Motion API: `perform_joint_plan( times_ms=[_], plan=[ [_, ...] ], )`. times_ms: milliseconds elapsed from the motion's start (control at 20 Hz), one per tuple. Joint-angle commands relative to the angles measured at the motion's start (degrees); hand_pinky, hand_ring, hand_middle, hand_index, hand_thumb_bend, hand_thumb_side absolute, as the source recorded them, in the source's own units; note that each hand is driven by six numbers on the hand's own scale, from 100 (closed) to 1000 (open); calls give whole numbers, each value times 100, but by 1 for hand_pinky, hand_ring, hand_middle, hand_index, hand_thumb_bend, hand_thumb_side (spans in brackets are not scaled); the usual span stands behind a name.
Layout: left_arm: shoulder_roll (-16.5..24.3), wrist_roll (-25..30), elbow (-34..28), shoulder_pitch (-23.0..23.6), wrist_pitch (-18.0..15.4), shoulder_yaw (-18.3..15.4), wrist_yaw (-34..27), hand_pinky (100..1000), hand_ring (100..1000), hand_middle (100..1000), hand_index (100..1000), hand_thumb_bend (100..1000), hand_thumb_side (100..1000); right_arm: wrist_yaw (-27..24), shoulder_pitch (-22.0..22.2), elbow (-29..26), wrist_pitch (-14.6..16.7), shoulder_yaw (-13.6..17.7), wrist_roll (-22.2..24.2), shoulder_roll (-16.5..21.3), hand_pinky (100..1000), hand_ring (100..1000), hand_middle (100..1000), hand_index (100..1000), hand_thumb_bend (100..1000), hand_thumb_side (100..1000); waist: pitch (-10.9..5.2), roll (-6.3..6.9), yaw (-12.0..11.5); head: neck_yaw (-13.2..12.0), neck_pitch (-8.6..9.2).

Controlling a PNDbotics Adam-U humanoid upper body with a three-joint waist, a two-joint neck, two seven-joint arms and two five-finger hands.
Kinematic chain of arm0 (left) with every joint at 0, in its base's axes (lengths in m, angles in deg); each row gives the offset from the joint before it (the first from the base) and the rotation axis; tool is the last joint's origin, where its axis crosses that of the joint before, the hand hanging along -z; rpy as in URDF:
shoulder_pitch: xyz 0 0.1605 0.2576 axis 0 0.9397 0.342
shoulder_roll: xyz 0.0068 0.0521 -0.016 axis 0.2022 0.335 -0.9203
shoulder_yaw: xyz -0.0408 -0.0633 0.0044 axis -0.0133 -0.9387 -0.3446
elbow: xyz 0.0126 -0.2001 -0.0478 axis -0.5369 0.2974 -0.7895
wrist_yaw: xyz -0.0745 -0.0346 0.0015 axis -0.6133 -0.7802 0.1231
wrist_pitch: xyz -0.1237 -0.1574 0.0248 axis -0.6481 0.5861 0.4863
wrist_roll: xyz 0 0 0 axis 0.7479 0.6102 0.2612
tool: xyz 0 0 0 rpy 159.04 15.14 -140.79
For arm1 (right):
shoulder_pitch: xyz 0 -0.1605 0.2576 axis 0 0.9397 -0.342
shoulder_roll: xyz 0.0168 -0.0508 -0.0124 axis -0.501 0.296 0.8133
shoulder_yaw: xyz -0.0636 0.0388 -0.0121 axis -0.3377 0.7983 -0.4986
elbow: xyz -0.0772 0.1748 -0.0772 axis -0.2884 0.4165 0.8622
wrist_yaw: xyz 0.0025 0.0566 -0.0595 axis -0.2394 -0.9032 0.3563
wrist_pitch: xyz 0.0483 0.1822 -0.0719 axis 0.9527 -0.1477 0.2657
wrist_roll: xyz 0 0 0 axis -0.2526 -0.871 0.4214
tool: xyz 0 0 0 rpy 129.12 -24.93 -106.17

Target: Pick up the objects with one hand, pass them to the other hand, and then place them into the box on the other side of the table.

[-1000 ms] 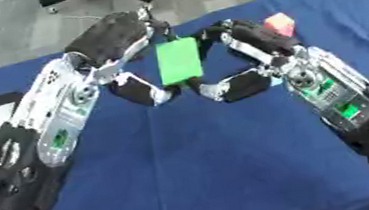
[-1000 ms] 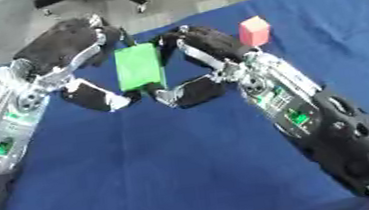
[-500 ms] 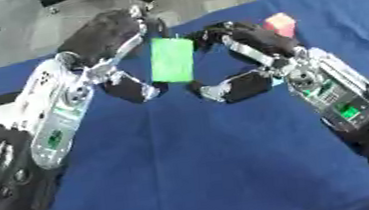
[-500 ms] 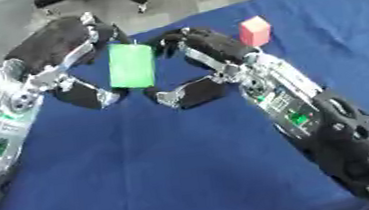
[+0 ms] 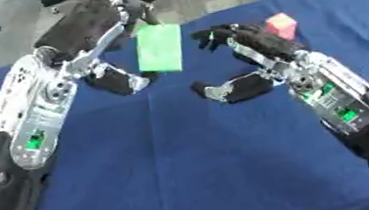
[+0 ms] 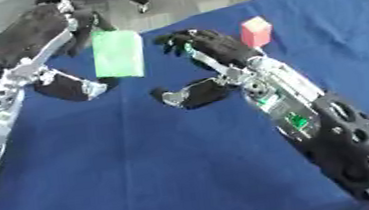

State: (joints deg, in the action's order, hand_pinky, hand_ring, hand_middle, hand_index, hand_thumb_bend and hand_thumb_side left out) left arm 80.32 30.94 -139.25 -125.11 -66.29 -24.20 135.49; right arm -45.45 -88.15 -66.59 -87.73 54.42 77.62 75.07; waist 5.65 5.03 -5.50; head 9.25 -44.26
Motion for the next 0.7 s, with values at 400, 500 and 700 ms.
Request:
perform_joint_plan(
  times_ms=[400,500,700],
  plan=[
    [530,-158,-473,54,356,-511,-289,528,280,212,420,133,100,146,100,-12,2,147,-143,74,874,743,749,937,351,650,-203,-42,14,-61,15],
    [733,-253,-479,122,478,-663,-288,530,282,213,421,142,100,170,205,-83,9,182,-164,85,875,744,748,936,346,652,-209,-46,28,-91,15],
    [1150,-494,-350,372,733,-979,-174,529,286,217,424,155,100,199,437,-316,8,289,-201,118,877,744,741,933,332,651,-220,-65,71,-162,15]
  ],
)
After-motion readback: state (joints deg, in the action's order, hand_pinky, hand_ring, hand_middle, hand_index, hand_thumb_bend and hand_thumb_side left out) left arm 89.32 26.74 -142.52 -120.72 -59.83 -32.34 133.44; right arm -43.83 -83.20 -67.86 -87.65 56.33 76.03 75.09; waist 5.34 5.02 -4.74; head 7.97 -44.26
